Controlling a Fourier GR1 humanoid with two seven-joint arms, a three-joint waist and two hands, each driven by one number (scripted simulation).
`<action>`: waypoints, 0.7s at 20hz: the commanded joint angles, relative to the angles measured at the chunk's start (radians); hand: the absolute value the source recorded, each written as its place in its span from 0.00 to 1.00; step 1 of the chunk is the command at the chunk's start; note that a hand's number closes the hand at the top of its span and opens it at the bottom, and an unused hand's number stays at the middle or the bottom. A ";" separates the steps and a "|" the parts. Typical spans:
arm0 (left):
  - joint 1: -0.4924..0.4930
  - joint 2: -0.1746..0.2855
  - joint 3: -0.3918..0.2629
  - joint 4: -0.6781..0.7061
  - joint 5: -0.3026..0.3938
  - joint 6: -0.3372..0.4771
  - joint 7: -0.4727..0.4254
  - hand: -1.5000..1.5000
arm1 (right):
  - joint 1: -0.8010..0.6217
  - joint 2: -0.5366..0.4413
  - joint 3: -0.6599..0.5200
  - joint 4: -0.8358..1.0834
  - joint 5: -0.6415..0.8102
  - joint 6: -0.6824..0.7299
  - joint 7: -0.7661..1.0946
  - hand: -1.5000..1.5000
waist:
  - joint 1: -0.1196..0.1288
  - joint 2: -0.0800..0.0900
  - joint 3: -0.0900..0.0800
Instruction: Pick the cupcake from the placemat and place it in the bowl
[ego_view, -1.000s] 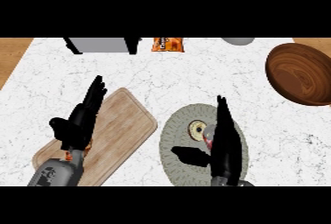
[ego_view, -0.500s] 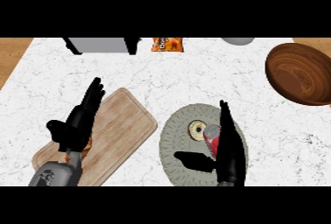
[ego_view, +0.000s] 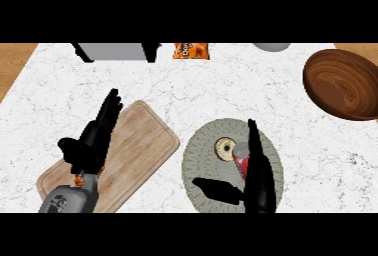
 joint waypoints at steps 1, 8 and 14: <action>-0.049 -0.026 0.027 0.026 -0.015 -0.016 0.023 0.50 | -0.013 0.002 -0.021 0.056 -0.077 -0.043 -0.059 0.00 | 0.000 0.000 0.000; -0.003 -0.020 0.036 -0.028 -0.018 -0.053 0.041 0.50 | -0.104 0.002 -0.101 0.239 -0.264 -0.107 -0.208 0.00 | 0.004 0.001 0.000; 0.017 -0.068 0.023 -0.017 -0.080 -0.020 0.006 0.50 | -0.048 0.001 -0.033 0.330 -0.325 -0.220 -0.335 0.00 | 0.004 0.001 0.000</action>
